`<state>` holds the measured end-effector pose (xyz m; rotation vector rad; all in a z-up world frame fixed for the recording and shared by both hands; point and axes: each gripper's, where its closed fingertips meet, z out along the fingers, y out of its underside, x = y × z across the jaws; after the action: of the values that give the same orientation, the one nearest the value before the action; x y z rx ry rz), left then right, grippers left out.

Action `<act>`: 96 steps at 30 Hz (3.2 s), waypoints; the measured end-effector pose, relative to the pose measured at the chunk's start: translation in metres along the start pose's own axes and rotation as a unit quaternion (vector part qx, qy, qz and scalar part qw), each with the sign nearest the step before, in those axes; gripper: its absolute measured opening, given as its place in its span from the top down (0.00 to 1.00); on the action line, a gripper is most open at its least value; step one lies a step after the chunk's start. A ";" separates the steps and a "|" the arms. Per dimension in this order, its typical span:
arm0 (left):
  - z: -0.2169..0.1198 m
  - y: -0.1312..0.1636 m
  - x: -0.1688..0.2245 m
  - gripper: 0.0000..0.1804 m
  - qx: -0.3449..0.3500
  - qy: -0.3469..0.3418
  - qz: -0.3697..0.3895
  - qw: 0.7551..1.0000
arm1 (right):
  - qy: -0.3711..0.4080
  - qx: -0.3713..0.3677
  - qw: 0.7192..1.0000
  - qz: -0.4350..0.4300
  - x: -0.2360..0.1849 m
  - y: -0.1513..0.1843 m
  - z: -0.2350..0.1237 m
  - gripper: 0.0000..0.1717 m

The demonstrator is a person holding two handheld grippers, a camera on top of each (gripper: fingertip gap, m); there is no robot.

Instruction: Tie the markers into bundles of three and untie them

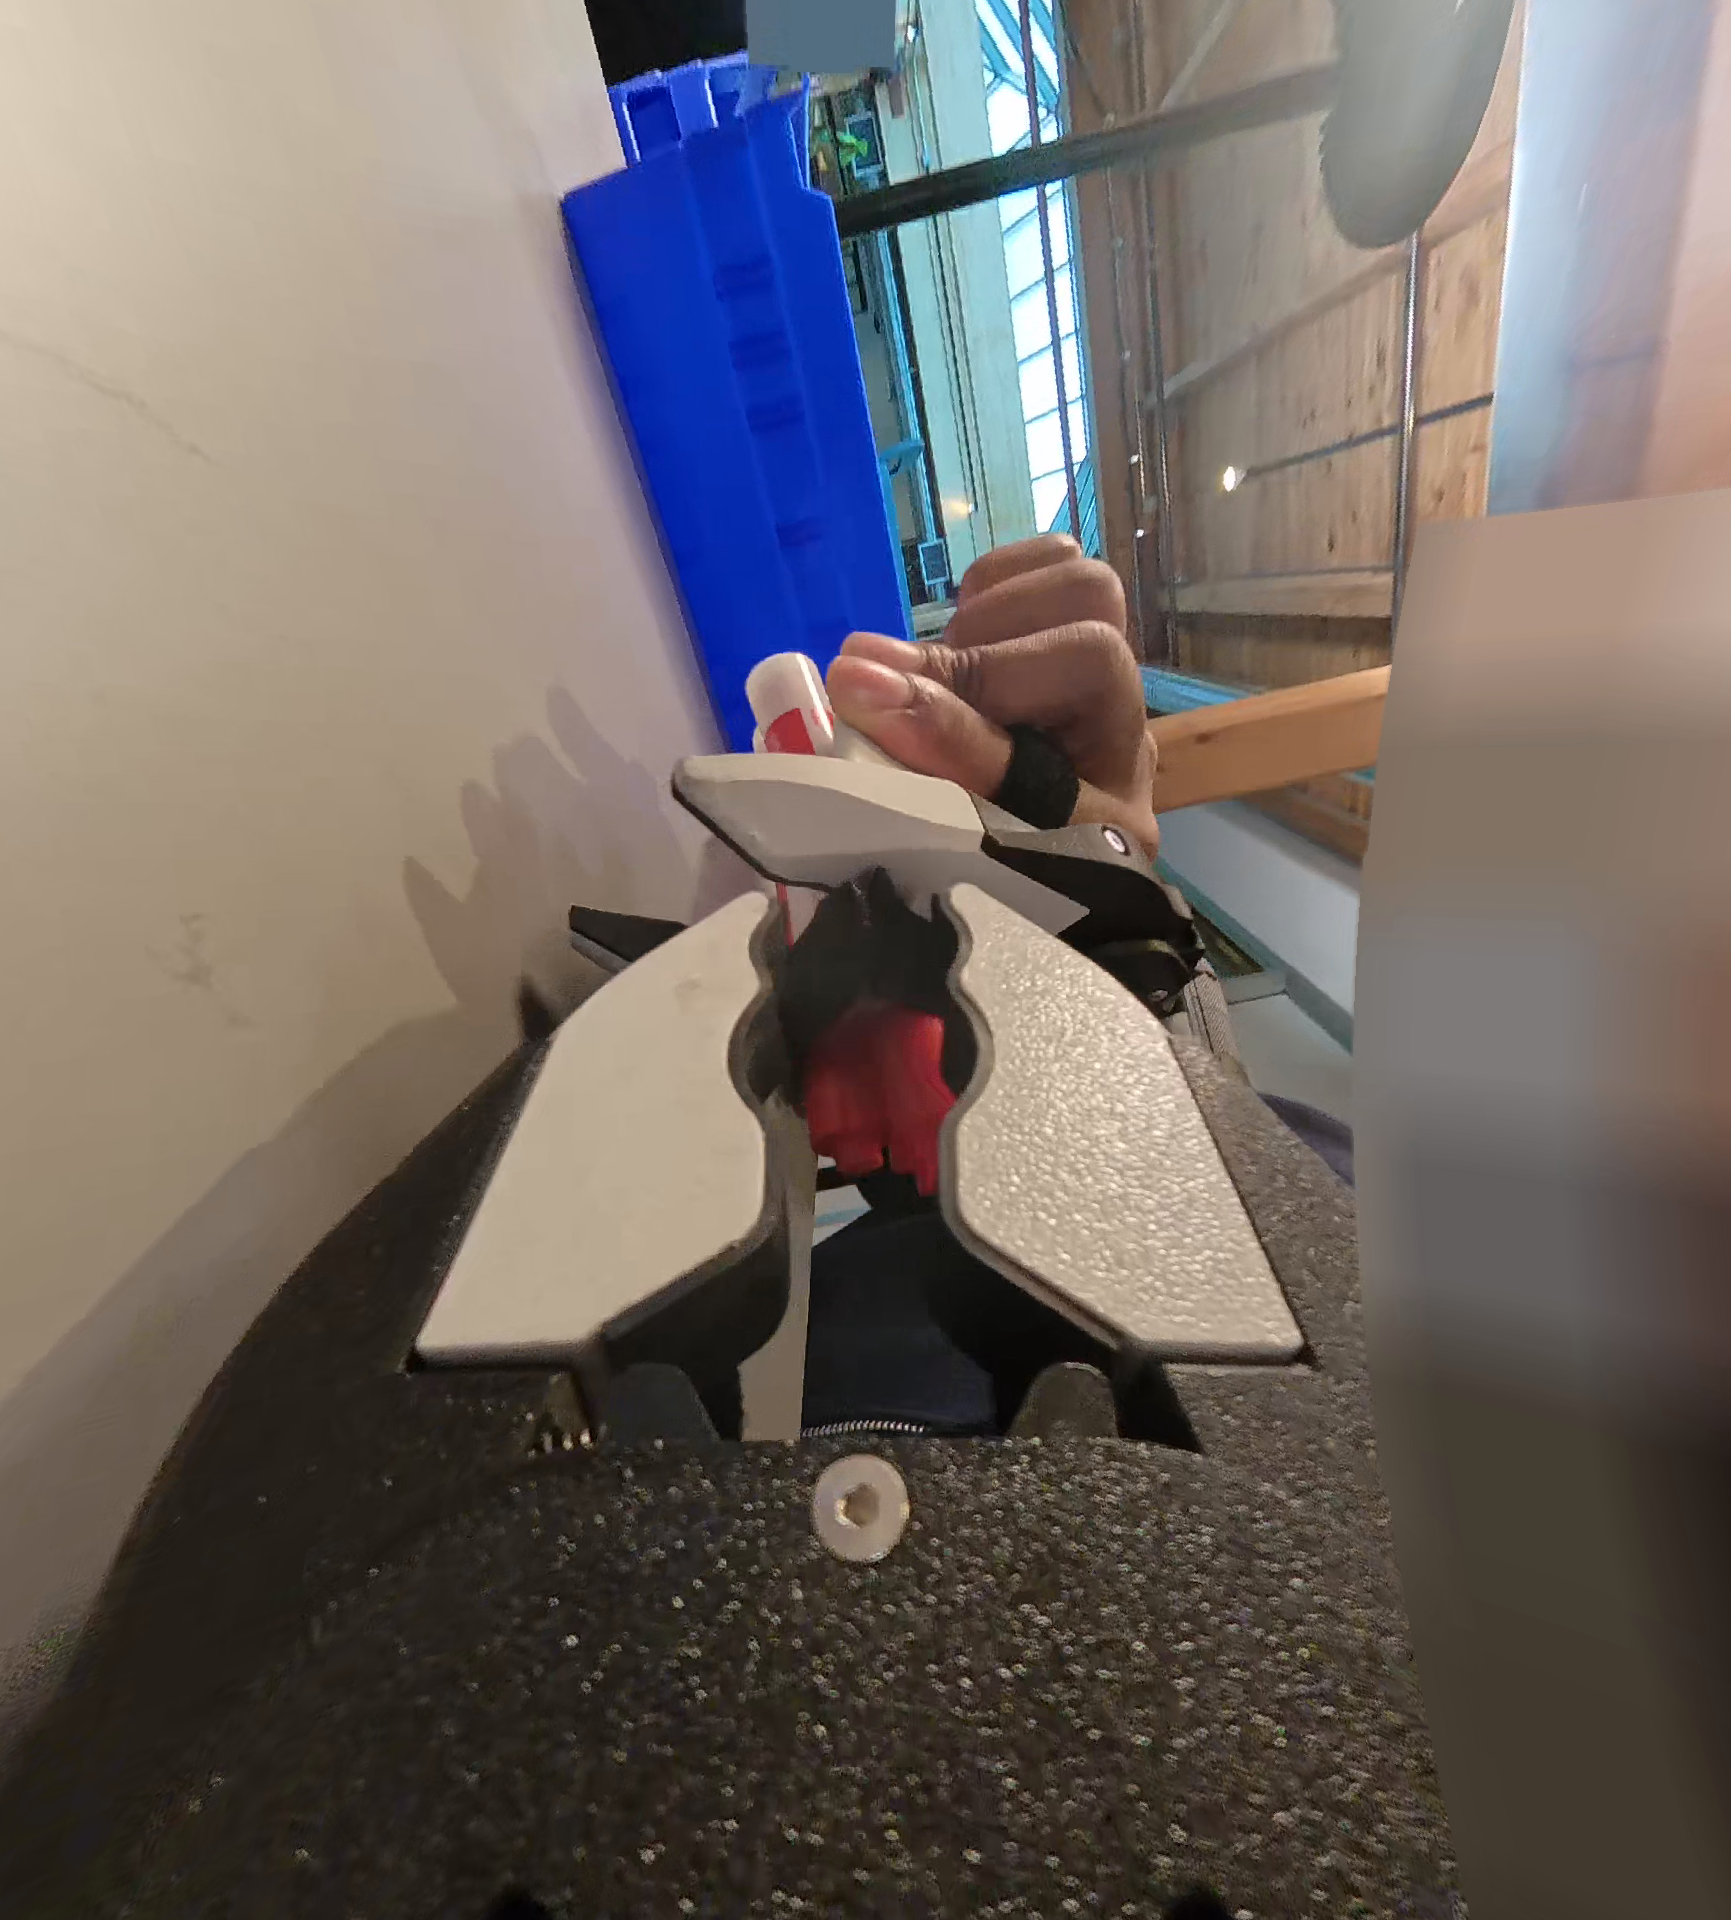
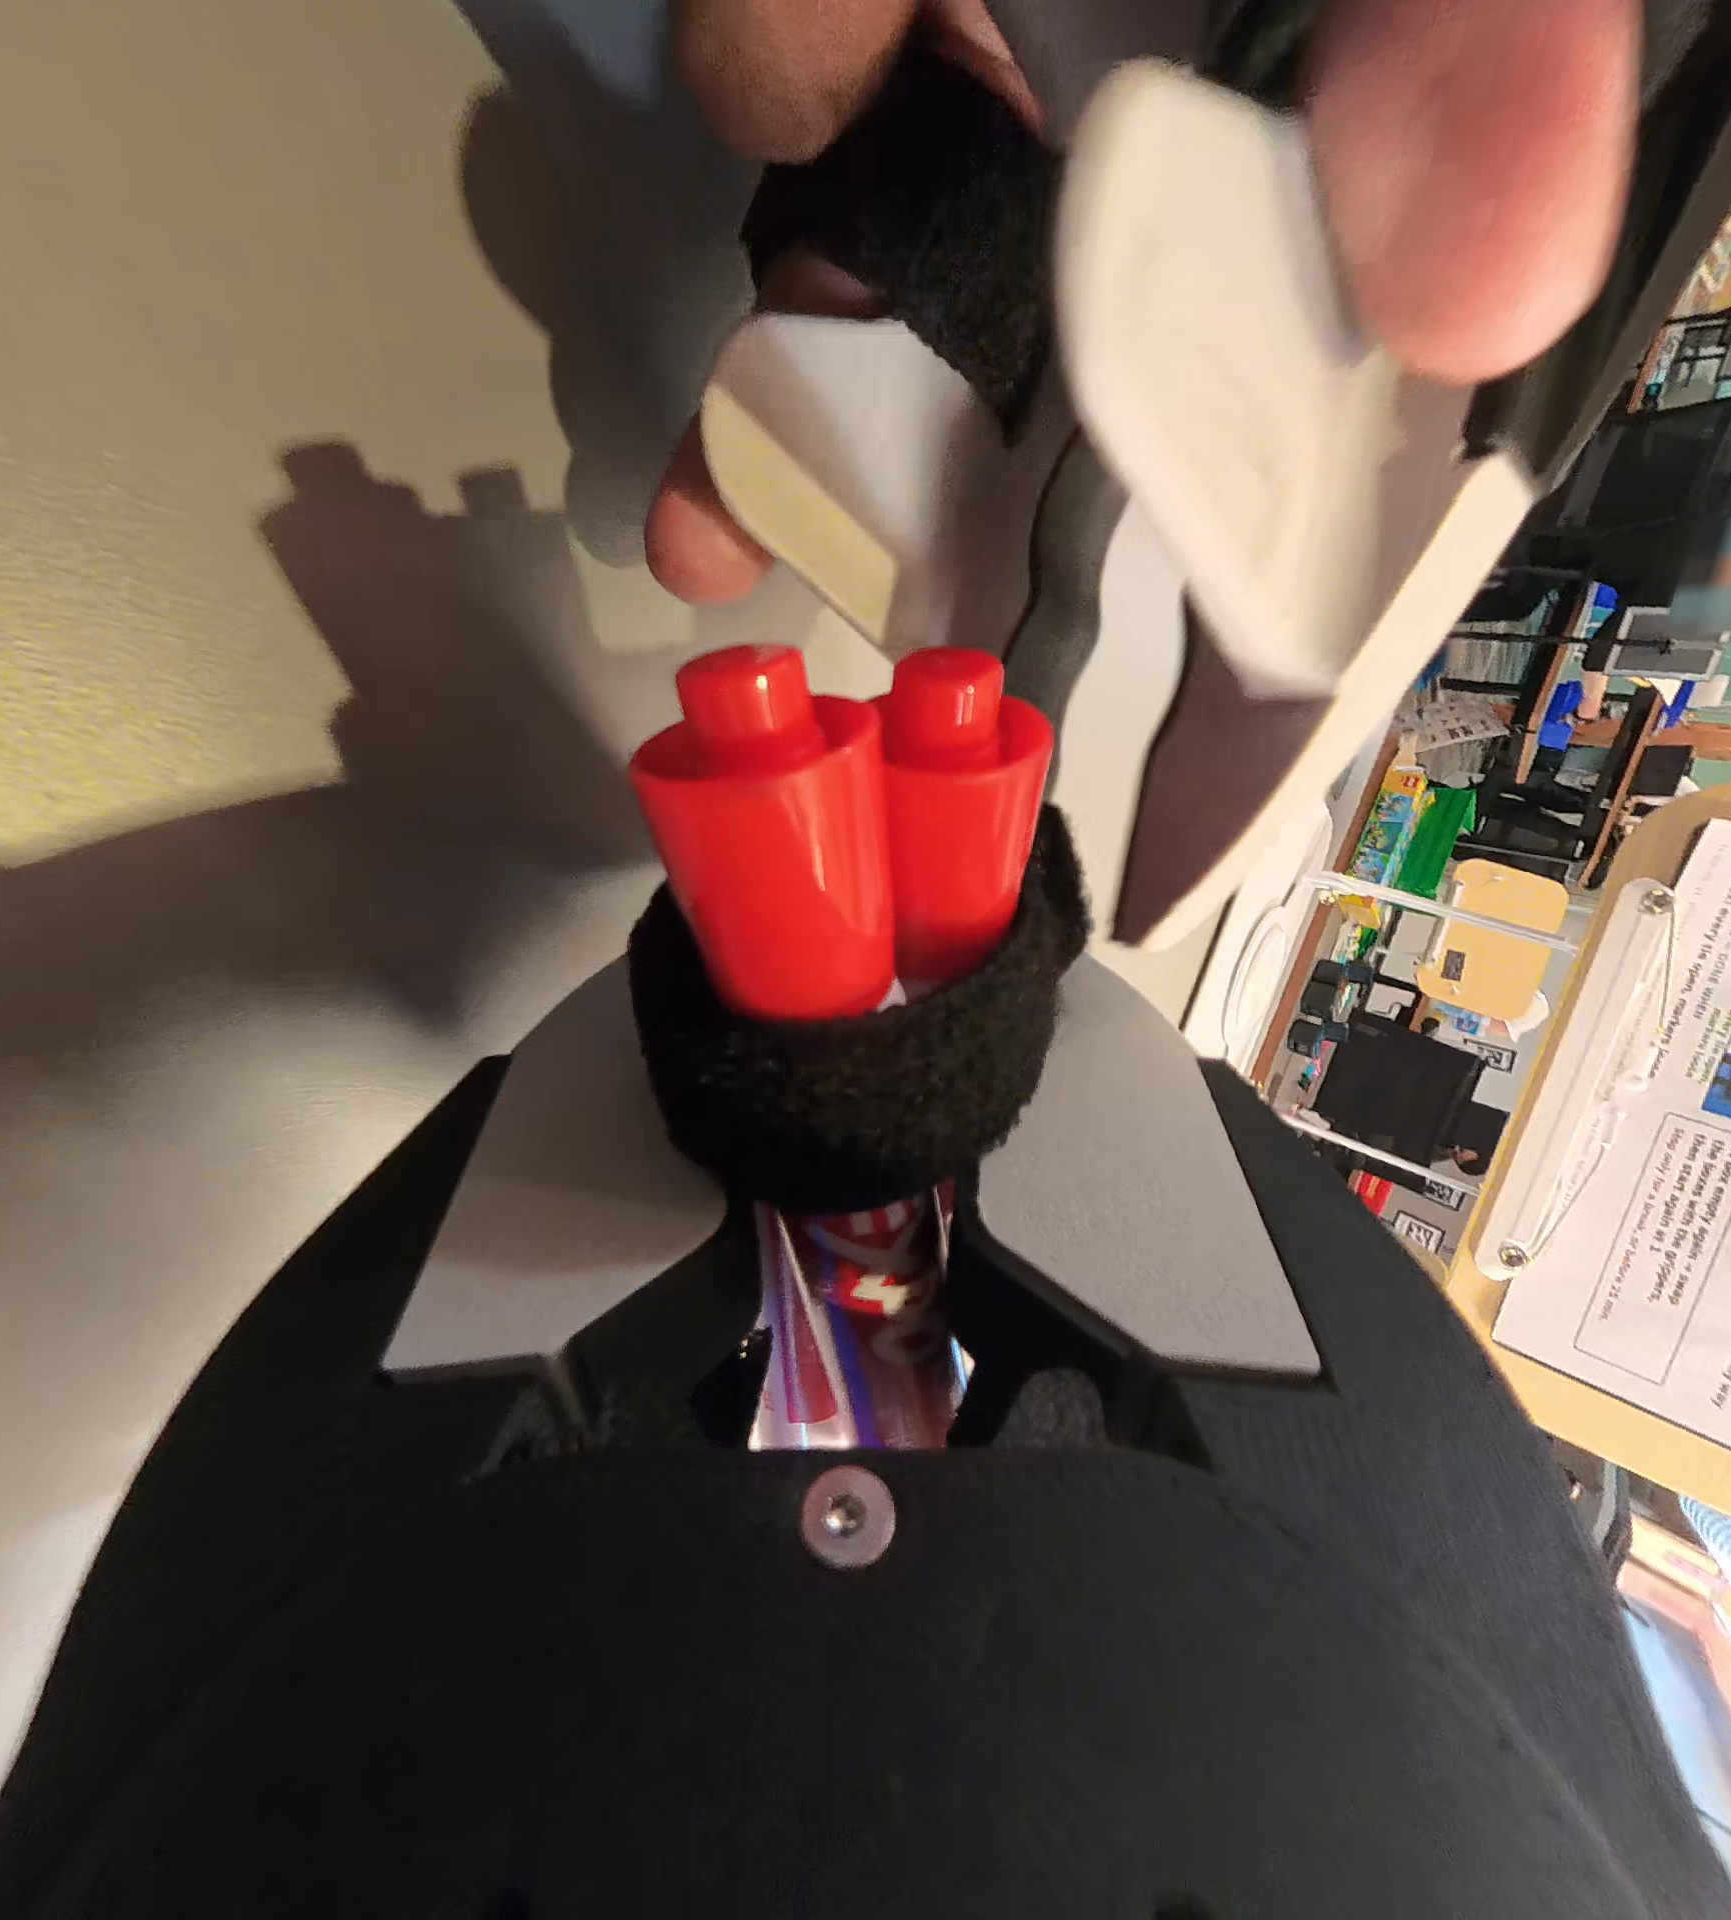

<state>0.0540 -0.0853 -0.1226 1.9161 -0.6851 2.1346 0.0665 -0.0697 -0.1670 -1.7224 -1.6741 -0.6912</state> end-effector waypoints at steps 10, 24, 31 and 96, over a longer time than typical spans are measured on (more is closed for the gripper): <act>0.009 0.016 0.000 0.79 -0.014 0.004 -0.026 1.000 | 0.003 -0.010 1.000 0.000 0.001 0.003 0.003 0.76; 0.006 0.014 -0.001 0.92 0.013 -0.021 0.026 0.999 | 0.005 -0.020 1.000 -0.015 0.000 0.002 0.006 0.76; 0.004 0.012 0.001 0.97 0.018 -0.027 0.050 0.998 | 0.013 -0.017 1.000 -0.019 0.003 0.000 0.005 0.76; -0.010 -0.012 0.003 0.97 0.012 -0.066 0.180 0.981 | 0.182 -0.089 0.977 -0.066 0.041 0.037 -0.004 0.77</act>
<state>0.0497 -0.0703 -0.1174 2.0943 -1.1122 2.2345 0.1060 -0.0451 -0.1366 -1.4963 -1.5120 -1.1740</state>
